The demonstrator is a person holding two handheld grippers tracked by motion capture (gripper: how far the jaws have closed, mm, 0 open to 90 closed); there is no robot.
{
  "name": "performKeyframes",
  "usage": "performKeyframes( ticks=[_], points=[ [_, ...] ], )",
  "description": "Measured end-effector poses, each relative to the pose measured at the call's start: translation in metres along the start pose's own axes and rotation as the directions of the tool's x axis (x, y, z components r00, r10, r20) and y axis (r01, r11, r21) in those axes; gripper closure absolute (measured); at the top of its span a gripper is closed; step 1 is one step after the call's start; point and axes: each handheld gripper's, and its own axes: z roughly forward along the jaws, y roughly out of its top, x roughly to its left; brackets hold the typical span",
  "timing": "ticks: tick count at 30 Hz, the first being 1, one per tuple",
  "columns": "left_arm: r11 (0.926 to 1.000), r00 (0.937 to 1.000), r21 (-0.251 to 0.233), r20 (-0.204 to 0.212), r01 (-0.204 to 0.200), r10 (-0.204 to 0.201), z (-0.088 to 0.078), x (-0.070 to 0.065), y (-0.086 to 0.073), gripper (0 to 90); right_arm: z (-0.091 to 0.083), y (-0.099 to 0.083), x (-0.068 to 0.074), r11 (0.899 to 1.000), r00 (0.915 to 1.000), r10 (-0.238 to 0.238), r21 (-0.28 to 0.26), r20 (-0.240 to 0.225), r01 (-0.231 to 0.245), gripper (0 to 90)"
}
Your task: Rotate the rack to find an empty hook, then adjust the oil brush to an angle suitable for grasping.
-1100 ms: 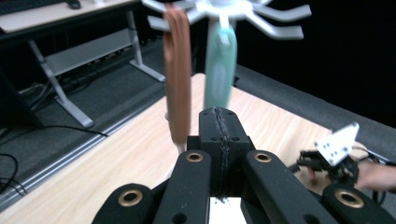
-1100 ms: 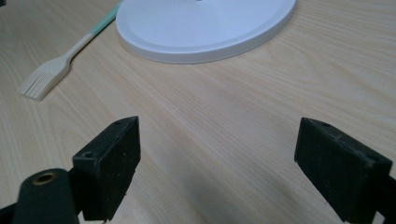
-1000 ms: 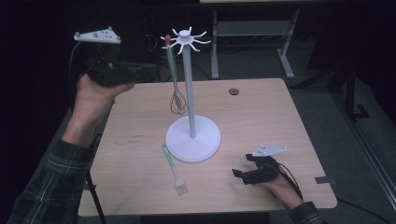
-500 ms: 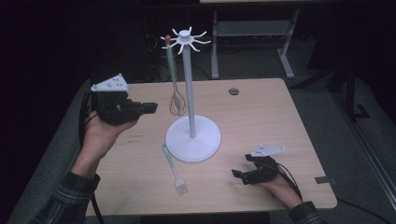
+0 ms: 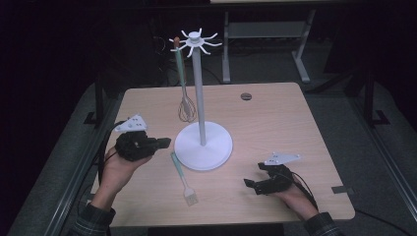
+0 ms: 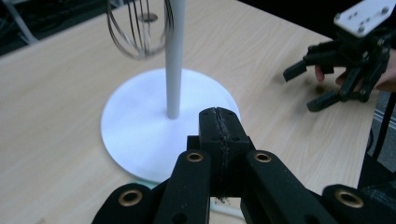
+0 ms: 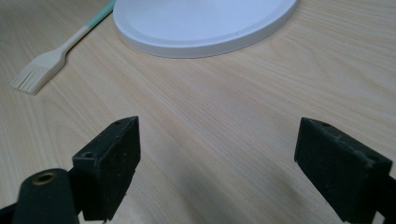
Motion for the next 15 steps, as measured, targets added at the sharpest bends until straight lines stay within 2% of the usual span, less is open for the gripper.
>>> performKeyframes(
  ticks=[2,6,7,9,10,11,12,13,14,15],
  points=[
    [1.0,1.0,0.0,-0.003,0.009,-0.009,0.006,0.0,-0.012,89.8,0.0,0.0,0.0,1.0,1.0,-0.001,-0.001,0.001,0.001,14.5],
    [0.9993,0.9998,0.031,0.009,0.019,-0.02,0.019,-0.001,-0.035,89.6,0.0,0.0,0.0,1.0,1.0,-0.001,0.0,0.002,0.001,14.5],
    [0.9989,0.9994,0.034,0.013,0.031,-0.032,0.023,-0.002,-0.04,86.6,0.0,0.0,0.0,1.0,1.0,-0.001,0.0,0.002,0.001,14.5],
    [0.9985,0.9994,0.049,0.022,0.025,-0.026,0.031,-0.003,-0.051,76.3,0.0,0.0,0.001,1.0,1.0,0.001,0.002,0.0,-0.001,14.5],
    [0.9978,0.9991,0.059,0.026,0.031,-0.033,0.036,-0.004,-0.055,74.0,0.0,0.0,0.001,1.0,1.0,-0.001,0.001,0.0,0.001,14.5],
    [0.9969,0.9992,0.073,0.026,0.03,-0.032,0.04,-0.004,-0.06,63.8,0.001,0.0,0.0,1.0,1.0,-0.002,0.004,0.001,0.002,14.5],
    [0.9965,0.9989,0.074,0.025,0.038,-0.04,0.045,-0.005,-0.064,63.8,0.001,0.0,0.0,1.0,1.0,-0.002,0.004,0.001,0.002,14.5],
    [0.996,0.9987,0.079,0.027,0.042,-0.044,0.05,-0.006,-0.068,59.4,0.001,0.0,0.0,1.0,1.0,-0.005,0.004,0.0,0.005,14.5],
    [0.9952,0.9988,0.091,0.03,0.035,-0.038,0.054,-0.006,-0.071,54.9,0.002,0.0,-0.001,1.0,1.0,-0.009,0.002,0.002,0.009,14.5],
    [0.994,0.9992,0.109,0.037,0.011,-0.015,0.062,-0.008,-0.075,46.7,0.002,0.0,-0.001,1.0,1.0,-0.008,0.003,0.003,0.008,14.5]
  ],
)
